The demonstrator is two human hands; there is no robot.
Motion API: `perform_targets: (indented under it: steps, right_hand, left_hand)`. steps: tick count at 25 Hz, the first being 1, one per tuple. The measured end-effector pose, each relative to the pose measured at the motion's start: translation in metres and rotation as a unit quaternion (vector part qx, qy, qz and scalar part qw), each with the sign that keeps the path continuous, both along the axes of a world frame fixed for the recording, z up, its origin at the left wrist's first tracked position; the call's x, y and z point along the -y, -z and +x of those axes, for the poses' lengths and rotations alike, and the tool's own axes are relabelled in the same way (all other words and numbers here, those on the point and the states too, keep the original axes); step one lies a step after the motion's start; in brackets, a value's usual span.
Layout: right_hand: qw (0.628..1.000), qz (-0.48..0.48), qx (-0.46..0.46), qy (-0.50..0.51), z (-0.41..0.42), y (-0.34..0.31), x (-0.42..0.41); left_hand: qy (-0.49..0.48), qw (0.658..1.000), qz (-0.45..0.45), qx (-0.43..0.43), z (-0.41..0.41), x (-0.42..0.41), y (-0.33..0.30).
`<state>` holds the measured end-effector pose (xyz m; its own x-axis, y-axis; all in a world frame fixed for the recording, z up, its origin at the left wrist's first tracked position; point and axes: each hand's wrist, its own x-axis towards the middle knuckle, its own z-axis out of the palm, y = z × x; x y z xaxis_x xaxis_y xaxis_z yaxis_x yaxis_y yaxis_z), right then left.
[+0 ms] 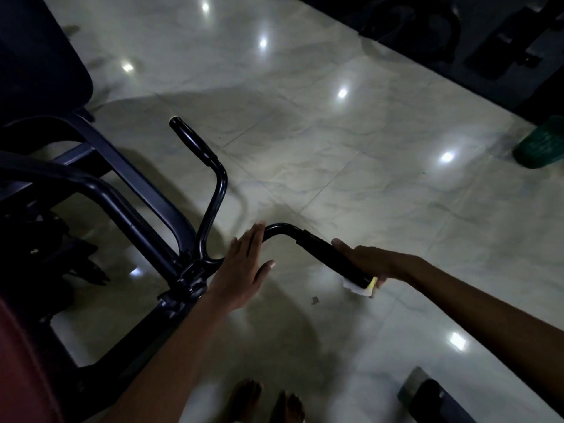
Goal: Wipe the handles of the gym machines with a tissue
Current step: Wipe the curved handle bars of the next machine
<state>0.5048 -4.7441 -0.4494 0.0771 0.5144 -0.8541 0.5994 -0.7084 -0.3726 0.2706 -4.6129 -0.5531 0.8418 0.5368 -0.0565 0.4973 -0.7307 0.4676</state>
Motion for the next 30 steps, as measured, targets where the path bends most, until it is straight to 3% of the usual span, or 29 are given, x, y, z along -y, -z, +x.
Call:
perform_targets:
  steps: [3,5,7,12,15,22,25,30]
  right_hand:
    - [0.99,0.041,0.138,0.011,-0.017,-0.003,0.013]
    - [0.963,0.104,0.25,0.011,-0.036,-0.01,0.018]
    - [0.937,0.164,0.268,0.154,-0.05,-0.007,0.025]
    - [0.782,0.328,0.315,0.426,-0.083,0.019,0.041]
    - [0.737,0.333,0.312,0.498,-0.091,0.014,0.041]
    - [0.731,0.297,0.281,0.547,-0.093,-0.003,0.047]
    - [0.702,0.335,0.304,0.551,-0.102,-0.001,0.049]
    - [0.708,0.279,0.295,0.579,-0.099,0.009,0.052]
  left_hand:
    - [-0.003,1.0,-0.004,-0.003,0.0,0.0,0.0]
    - [-0.006,1.0,-0.001,-0.012,0.001,0.001,-0.001]
    - [-0.011,1.0,-0.001,-0.02,0.002,0.002,-0.003]
    - [-0.012,1.0,-0.014,-0.013,0.002,0.003,-0.003]
    - [-0.003,1.0,-0.012,-0.008,0.001,0.001,-0.002]
    - [0.014,1.0,0.002,0.006,-0.002,0.0,-0.001]
    - [0.069,0.997,0.02,0.014,-0.004,-0.008,-0.004]
    - [0.125,0.99,0.068,0.005,0.001,-0.016,-0.011]
